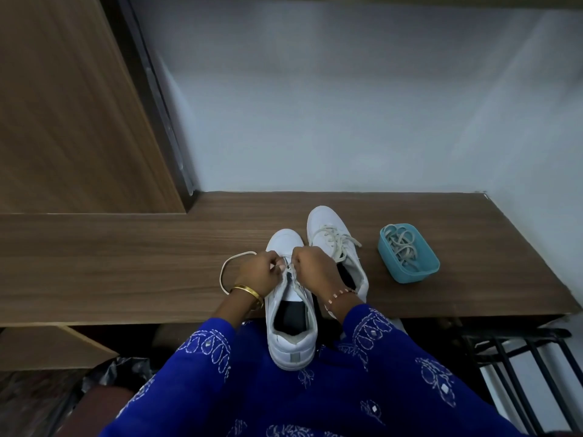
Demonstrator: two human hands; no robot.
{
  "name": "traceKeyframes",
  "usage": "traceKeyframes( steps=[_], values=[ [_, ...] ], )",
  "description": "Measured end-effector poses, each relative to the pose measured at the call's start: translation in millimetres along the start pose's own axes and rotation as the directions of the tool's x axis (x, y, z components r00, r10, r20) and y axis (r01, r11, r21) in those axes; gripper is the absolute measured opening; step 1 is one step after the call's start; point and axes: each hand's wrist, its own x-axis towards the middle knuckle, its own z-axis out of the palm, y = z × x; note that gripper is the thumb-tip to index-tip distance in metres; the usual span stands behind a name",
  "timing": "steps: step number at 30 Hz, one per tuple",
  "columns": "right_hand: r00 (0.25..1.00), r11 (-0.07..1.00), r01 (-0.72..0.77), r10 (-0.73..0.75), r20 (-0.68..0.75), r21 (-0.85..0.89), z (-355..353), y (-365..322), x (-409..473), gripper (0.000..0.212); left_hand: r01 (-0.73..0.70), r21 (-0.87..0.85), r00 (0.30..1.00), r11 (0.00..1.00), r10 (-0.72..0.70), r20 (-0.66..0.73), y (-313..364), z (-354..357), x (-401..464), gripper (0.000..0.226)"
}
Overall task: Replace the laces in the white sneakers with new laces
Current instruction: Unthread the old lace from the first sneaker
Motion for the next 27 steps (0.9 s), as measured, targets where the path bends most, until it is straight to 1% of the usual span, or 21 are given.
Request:
traceKeyframes(
  steps=[1, 2, 4, 5, 6, 7, 9, 10, 12, 14, 15, 17, 19, 21, 22, 23, 24, 25, 26, 27],
  values=[
    [0.999, 0.998, -0.034, 0.036, -0.022, 0.047, 2, 2, 0, 0.014, 0.009, -0.071, 1.0, 0.997, -0.01, -0.01, -3, 1, -1, 0.007],
    [0.993, 0.986, -0.095, 0.103, -0.05, 0.138, 4, 4, 0, 0.013, 0.029, -0.196, 0.999, 0.98, -0.035, -0.026, -5, 2, -2, 0.01],
    [0.957, 0.897, -0.223, 0.276, -0.09, 0.383, 6, 5, 0, 0.011, 0.102, -0.459, 0.991, 0.883, -0.13, -0.029, -6, 2, -6, 0.024],
    [0.938, 0.846, -0.253, 0.333, -0.095, 0.469, 7, 6, 0, 0.01, 0.132, -0.537, 0.985, 0.834, -0.172, -0.025, -7, 3, -8, 0.031],
    [0.932, 0.828, -0.257, 0.349, -0.098, 0.499, 7, 5, -1, 0.011, 0.149, -0.59, 0.98, 0.793, -0.198, -0.019, -6, 3, -10, 0.035],
    [0.937, 0.836, -0.25, 0.336, -0.096, 0.488, 7, 5, -2, 0.011, 0.16, -0.624, 0.977, 0.765, -0.214, -0.012, -6, 3, -11, 0.034],
    [0.957, 0.893, -0.214, 0.273, -0.097, 0.396, 2, 4, -5, 0.014, 0.159, -0.616, 0.977, 0.771, -0.213, -0.014, -2, 1, -10, 0.024],
    [0.971, 0.926, -0.177, 0.221, -0.097, 0.332, 0, 5, -5, 0.02, 0.146, -0.573, 0.981, 0.807, -0.192, -0.02, -3, 0, -8, 0.02],
    [0.992, 0.98, -0.073, 0.09, -0.087, 0.185, -3, 6, -2, 0.031, 0.072, -0.441, 0.994, 0.895, -0.098, -0.037, -5, -2, -3, 0.013],
    [0.999, 0.999, 0.03, -0.028, -0.035, 0.042, -4, 5, 0, 0.032, 0.001, -0.328, 1.0, 0.945, -0.009, -0.022, -5, -4, 1, 0.005],
    [0.998, 0.998, 0.067, -0.067, -0.001, -0.02, -3, 5, 1, 0.029, -0.018, -0.288, 1.0, 0.957, 0.017, -0.005, -6, -2, 3, 0.007],
    [0.996, 0.992, 0.091, -0.089, 0.024, -0.088, -3, 3, 0, 0.025, -0.022, -0.204, 0.999, 0.979, 0.028, 0.027, -7, 0, 6, 0.013],
    [0.997, 0.995, 0.074, -0.075, -0.008, -0.066, -3, 3, -2, 0.023, 0.002, -0.182, 1.0, 0.983, -0.001, 0.007, -9, 2, 5, 0.012],
    [0.998, 0.999, 0.029, -0.028, -0.057, 0.014, -2, 3, -3, 0.021, 0.03, -0.26, 0.999, 0.965, -0.037, -0.023, -12, 5, 3, 0.009],
    [0.995, 0.993, -0.027, 0.038, -0.093, 0.117, -3, 4, -4, 0.019, 0.064, -0.337, 0.997, 0.939, -0.076, -0.024, -14, 6, 1, 0.013],
    [0.982, 0.962, -0.09, 0.129, -0.135, 0.258, -4, 5, -4, 0.018, 0.109, -0.452, 0.992, 0.885, -0.126, -0.007, -17, 8, 0, 0.022],
    [0.958, 0.908, -0.144, 0.227, -0.174, 0.393, -6, 6, -3, 0.016, 0.151, -0.581, 0.985, 0.8, -0.17, 0.021, -18, 9, -1, 0.029],
    [0.93, 0.855, -0.176, 0.306, -0.202, 0.488, -8, 8, -2, 0.015, 0.187, -0.68, 0.977, 0.709, -0.206, 0.054, -21, 11, -2, 0.034],
    [0.912, 0.826, -0.19, 0.349, -0.215, 0.531, -10, 10, -2, 0.015, 0.212, -0.726, 0.971, 0.654, -0.227, 0.079, -23, 12, -3, 0.037],
    [0.909, 0.821, -0.192, 0.355, -0.219, 0.537, -11, 12, -2, 0.015, 0.223, -0.735, 0.967, 0.641, -0.239, 0.085, -22, 13, -4, 0.038]
  ],
)
